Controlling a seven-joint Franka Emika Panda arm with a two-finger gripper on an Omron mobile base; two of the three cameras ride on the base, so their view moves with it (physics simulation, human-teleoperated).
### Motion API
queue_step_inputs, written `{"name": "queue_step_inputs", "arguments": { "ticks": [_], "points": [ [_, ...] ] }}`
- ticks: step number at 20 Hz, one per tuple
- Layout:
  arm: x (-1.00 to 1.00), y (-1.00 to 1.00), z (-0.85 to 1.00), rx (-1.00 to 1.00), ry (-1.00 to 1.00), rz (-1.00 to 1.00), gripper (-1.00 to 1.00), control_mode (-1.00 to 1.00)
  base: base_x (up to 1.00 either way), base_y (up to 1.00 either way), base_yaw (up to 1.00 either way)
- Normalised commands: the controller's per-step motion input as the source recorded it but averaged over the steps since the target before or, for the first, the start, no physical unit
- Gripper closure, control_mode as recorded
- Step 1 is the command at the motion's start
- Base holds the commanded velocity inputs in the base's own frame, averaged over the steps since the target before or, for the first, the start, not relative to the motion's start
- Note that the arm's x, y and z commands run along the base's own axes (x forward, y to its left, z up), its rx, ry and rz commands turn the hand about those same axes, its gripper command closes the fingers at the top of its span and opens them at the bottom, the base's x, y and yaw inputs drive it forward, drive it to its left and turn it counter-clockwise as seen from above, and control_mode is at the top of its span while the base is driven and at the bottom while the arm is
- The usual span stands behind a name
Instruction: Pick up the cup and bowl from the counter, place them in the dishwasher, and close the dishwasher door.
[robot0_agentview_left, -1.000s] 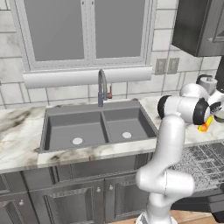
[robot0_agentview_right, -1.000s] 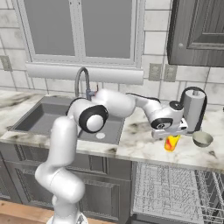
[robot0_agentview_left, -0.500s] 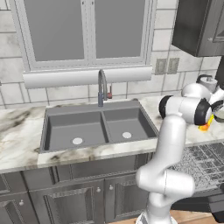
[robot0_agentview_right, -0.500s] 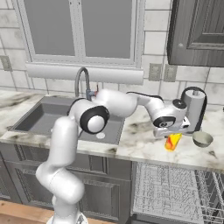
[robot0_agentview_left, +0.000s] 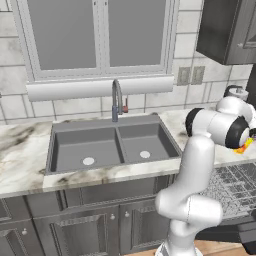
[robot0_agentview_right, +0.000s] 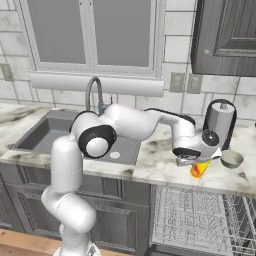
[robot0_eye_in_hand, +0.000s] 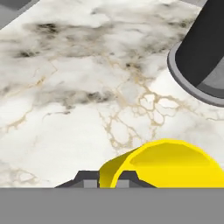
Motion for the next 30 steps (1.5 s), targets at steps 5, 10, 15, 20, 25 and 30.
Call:
{"name": "queue_step_inputs", "arguments": {
  "ticks": [5,10,15,20,25,30],
  "points": [
    [-0.54,0.0,0.04,0.0,-0.21,0.0,1.0,-1.0,0.0,0.0,0.0],
    [-0.44,0.0,0.17,0.0,-0.19,0.0,1.0,-1.0,0.0,0.0,0.0],
    [-0.43,0.0,0.26,0.0,-0.18,0.0,1.0,-1.0,0.0,0.0,0.0],
    [-0.43,0.0,0.26,0.01,-0.13,0.0,1.0,-1.0,0.0,0.0,0.0],
    [-0.36,0.0,0.03,0.04,-0.02,0.0,1.0,-1.0,0.0,0.0,0.0],
    [-0.41,0.0,-0.03,0.05,-0.03,0.01,1.0,-1.0,0.0,0.0,0.0]
  ]
}}
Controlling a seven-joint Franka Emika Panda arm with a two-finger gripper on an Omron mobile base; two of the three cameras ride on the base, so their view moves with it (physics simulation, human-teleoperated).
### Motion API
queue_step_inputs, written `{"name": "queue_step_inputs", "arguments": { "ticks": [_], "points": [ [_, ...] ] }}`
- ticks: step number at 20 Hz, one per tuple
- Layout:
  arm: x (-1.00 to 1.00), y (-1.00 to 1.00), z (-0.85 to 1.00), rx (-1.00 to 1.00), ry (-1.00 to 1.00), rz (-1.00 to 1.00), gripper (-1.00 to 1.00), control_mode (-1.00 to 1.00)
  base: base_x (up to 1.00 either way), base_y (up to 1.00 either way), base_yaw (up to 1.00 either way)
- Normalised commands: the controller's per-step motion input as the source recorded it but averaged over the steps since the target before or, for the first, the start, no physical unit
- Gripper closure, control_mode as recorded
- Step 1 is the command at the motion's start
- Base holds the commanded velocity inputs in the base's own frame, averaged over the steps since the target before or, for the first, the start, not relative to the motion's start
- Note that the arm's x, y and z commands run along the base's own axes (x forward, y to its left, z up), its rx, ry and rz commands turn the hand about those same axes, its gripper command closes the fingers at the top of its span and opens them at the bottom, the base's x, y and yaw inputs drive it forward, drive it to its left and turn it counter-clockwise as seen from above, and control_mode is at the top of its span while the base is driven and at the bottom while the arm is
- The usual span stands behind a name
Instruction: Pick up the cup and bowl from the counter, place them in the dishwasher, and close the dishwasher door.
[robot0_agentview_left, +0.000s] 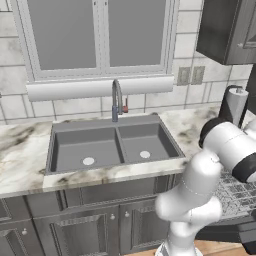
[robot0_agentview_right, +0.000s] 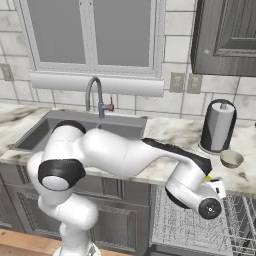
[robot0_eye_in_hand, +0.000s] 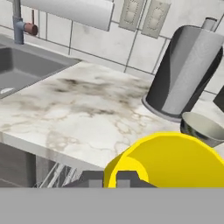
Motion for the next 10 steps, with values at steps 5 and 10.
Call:
{"name": "queue_step_inputs", "arguments": {
  "ticks": [5,10],
  "points": [
    [-0.36,0.0,-0.14,0.06,-0.03,0.03,1.0,-1.0,0.0,0.0,0.0],
    [-0.17,0.0,-0.38,0.04,0.0,0.03,1.0,-1.0,0.0,0.0,0.0]
  ]
}}
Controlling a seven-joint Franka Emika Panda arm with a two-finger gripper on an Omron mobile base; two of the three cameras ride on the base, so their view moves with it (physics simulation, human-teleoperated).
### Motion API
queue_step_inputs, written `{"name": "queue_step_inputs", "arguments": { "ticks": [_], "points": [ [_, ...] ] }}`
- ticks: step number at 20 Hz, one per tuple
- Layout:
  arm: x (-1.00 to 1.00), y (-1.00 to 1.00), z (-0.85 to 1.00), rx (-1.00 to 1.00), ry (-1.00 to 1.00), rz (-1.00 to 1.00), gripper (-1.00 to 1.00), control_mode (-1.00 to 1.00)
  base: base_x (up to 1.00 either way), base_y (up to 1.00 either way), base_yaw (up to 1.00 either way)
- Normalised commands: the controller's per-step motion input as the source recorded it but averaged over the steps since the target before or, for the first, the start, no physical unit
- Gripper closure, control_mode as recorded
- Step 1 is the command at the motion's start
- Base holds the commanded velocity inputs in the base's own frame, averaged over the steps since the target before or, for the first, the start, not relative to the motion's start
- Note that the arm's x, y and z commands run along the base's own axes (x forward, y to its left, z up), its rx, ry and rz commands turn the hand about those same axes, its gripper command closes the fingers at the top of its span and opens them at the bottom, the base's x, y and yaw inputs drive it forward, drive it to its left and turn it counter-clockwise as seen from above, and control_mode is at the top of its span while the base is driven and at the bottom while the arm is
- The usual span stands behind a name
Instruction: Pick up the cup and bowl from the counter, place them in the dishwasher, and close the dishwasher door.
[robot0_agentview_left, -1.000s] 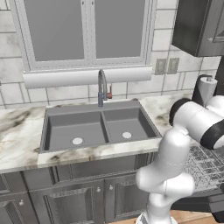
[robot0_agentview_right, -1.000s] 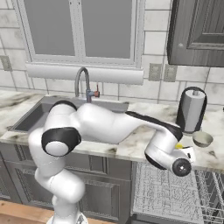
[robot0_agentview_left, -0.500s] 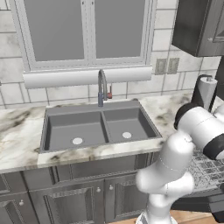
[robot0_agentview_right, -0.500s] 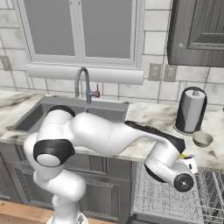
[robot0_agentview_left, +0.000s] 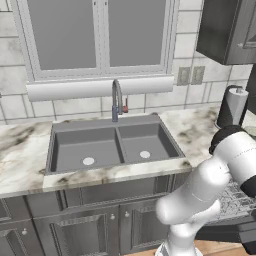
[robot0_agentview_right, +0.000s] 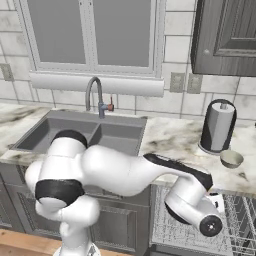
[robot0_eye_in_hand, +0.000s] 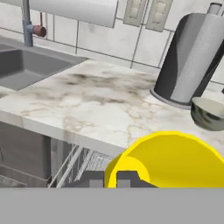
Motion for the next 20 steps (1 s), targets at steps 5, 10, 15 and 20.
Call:
{"name": "queue_step_inputs", "arguments": {
  "ticks": [5,10,15,20],
  "points": [
    [-0.05,0.0,-0.44,0.03,0.0,0.03,1.0,-1.0,0.0,0.0,0.0],
    [-0.02,0.0,-0.41,0.01,0.0,0.02,1.0,-1.0,0.0,0.0,0.0],
    [0.0,0.0,-0.37,0.0,0.0,0.0,1.0,-1.0,0.0,0.0,0.0],
    [0.08,0.0,-0.31,0.01,0.0,0.0,1.0,-1.0,0.0,0.0,0.0]
  ]
}}
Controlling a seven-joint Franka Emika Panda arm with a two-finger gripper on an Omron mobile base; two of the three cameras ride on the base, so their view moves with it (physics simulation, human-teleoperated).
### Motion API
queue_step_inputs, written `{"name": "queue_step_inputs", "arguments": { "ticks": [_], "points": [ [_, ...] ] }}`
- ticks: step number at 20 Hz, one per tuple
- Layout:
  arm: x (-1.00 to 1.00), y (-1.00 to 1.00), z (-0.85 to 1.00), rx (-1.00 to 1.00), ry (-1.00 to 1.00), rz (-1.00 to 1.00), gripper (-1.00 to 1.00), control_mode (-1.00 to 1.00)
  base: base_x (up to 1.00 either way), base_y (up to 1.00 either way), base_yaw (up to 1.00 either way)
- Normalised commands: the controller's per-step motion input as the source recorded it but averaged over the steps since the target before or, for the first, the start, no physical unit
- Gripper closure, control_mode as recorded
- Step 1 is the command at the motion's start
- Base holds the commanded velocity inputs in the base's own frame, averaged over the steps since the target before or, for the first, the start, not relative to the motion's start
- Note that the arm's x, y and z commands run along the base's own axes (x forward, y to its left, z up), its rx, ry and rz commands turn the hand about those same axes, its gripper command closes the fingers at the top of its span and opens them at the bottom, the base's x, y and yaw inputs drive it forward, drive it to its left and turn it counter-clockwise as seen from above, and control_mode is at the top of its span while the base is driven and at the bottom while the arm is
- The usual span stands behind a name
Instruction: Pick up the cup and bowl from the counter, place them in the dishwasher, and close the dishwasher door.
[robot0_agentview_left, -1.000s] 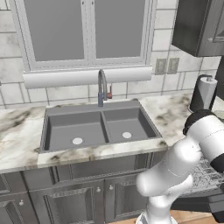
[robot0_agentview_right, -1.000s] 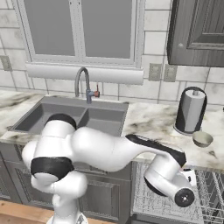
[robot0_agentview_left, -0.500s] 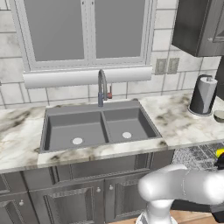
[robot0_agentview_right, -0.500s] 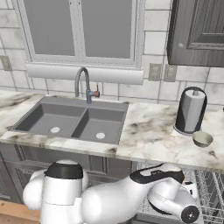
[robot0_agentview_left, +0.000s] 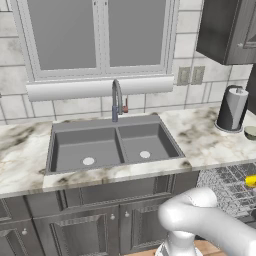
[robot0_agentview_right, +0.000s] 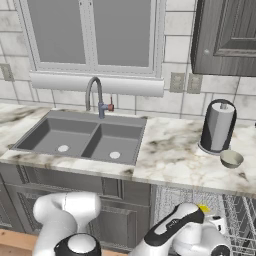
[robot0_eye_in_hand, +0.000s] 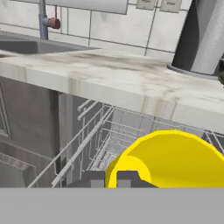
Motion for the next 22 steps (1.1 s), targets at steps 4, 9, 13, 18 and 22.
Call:
{"name": "queue_step_inputs", "arguments": {
  "ticks": [4,9,13,18,22],
  "points": [
    [0.09,0.0,-0.38,0.03,0.0,0.0,1.0,-1.0,0.0,0.0,0.0],
    [0.09,-0.01,-0.37,0.02,0.0,0.0,1.0,-1.0,0.0,0.0,0.0],
    [0.08,-0.03,-0.34,0.01,0.0,0.0,1.0,-1.0,0.0,0.0,0.0],
    [0.09,-0.05,-0.32,0.02,0.0,0.0,1.0,-1.0,0.0,0.0,0.0],
    [0.1,-0.06,-0.3,0.03,0.0,0.0,1.0,-1.0,0.0,0.0,0.0]
  ]
}}
